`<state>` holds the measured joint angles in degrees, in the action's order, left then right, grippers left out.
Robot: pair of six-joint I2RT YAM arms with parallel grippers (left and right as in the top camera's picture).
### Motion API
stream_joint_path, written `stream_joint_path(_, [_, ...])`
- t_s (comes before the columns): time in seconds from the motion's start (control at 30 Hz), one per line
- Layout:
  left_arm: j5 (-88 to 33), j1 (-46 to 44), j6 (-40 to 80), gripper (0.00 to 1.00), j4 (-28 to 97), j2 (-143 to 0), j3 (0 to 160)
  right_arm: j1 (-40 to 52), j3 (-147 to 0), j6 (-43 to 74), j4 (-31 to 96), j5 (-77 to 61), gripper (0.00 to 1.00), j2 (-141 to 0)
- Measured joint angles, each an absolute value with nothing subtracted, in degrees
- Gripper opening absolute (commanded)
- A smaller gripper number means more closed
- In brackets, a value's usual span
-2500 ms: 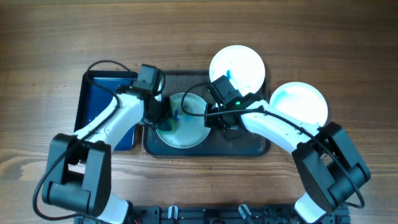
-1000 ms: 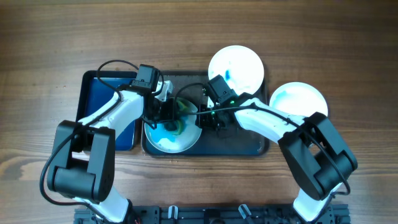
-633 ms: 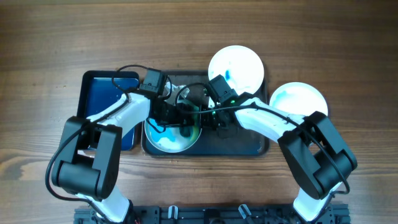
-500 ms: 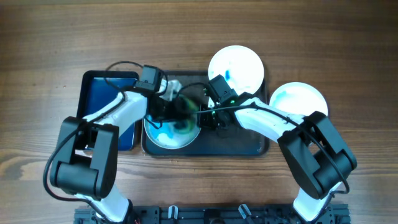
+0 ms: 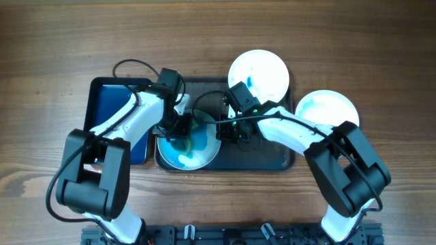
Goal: Clean dirty plates on tray and stack at the side
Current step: 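Scrub the held plate with the sponge in the left gripper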
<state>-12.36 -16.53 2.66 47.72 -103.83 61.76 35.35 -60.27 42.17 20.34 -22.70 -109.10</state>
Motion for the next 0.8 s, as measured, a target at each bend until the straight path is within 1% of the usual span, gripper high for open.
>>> stream_joint_path(0.07, [-18.8,-17.4,-1.8,0.04,48.2,-103.9,61.2,35.3,-60.3,42.2,20.3,-22.7,0.04,-109.1])
stream_joint_path(0.2, [-23.9,-18.0,-4.4,0.04,45.3,-104.0,60.6,35.0,-60.3,42.3,20.3,-22.7,0.04,-109.1])
stream_joint_path(0.3, [-21.7,-17.9,0.1,0.04,36.9,-104.1,60.2,34.5,-60.3,42.9,20.1,-22.4,0.04,-109.1])
stream_joint_path(0.33, [-19.7,-17.9,2.3,0.04,35.0,-104.1,60.1,34.4,-60.3,42.9,20.1,-22.4,0.04,-109.1])
stream_joint_path(0.37, [-14.8,-17.9,6.9,0.04,31.7,-104.1,60.3,34.4,-60.3,43.1,20.0,-22.4,0.04,-109.1])
stream_joint_path(0.4, [-13.1,-17.8,8.5,0.04,31.5,-104.1,60.4,34.4,-60.3,43.3,20.0,-22.3,0.04,-109.1])
stream_joint_path(0.53, [-0.1,-17.8,15.8,0.04,38.2,-104.4,66.9,34.4,-60.3,43.5,19.9,-22.2,0.04,-109.1])
stream_joint_path(0.63, [4.8,-17.8,17.2,0.04,43.6,-104.5,72.5,34.4,-60.3,43.5,20.1,-22.3,0.04,-109.1])
stream_joint_path(0.7, [7.3,-17.5,19.6,0.04,50.8,-104.5,77.7,34.4,-60.5,43.2,20.9,-22.2,0.04,-109.1])
stream_joint_path(0.8, [7.6,-17.5,22.2,0.04,56.0,-104.5,80.9,34.5,-63.3,41.7,28.2,-19.4,0.04,-109.1])
